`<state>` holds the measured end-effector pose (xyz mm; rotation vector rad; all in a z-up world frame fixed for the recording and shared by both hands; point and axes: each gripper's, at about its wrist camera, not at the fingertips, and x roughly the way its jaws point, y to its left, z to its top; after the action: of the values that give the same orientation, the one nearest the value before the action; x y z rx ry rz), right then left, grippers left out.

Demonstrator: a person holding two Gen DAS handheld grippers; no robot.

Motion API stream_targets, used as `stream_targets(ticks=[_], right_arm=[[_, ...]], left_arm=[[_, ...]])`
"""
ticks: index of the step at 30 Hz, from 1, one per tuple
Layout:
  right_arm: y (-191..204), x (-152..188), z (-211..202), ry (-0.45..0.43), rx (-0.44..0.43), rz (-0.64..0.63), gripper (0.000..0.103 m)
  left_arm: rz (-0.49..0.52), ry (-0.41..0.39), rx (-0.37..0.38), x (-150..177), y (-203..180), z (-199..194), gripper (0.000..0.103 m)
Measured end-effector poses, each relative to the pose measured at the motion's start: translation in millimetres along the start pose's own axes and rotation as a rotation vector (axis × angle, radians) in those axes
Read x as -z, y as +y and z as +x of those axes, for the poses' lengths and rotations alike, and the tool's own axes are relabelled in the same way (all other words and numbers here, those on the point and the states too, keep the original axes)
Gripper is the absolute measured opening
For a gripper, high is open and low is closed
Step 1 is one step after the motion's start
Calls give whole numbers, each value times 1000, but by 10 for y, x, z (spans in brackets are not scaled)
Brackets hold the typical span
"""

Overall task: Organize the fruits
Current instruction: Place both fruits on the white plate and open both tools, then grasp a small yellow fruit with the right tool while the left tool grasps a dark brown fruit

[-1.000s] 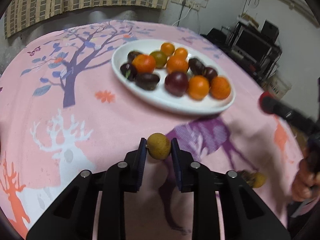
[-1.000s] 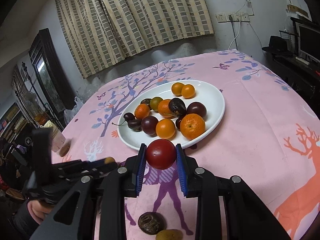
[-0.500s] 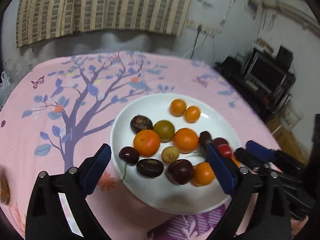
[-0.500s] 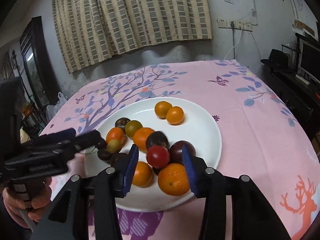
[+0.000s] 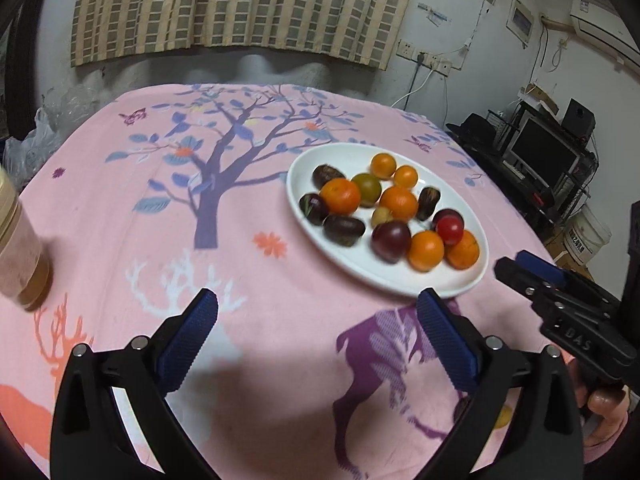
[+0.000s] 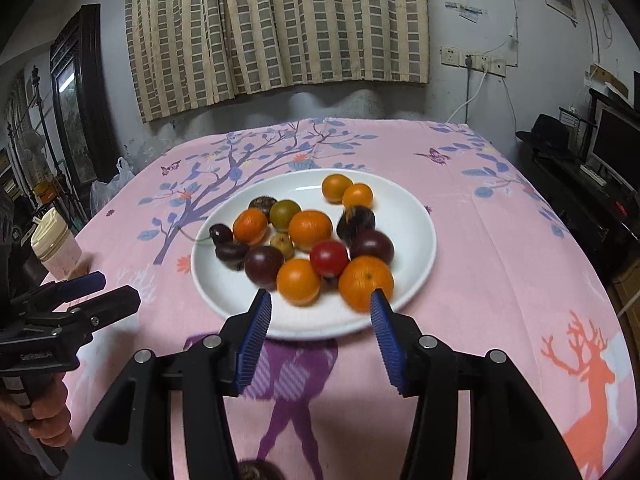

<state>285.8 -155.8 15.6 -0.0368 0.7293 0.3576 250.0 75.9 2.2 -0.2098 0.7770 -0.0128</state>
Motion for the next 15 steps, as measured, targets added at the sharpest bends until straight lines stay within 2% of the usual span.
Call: stream_targets(ticks=[6,9,15], right_arm=[[-45,515,-388,43,-29,34,53],[-11,777,-503,94,-33,24,53],[138,1056,-614,149,-27,-36,53]], left_arm=[[57,20,-27,238,-11,-79,98],[60,33,-7,272,-28,-116,98],[79,35,6,314,-97,-156,98]])
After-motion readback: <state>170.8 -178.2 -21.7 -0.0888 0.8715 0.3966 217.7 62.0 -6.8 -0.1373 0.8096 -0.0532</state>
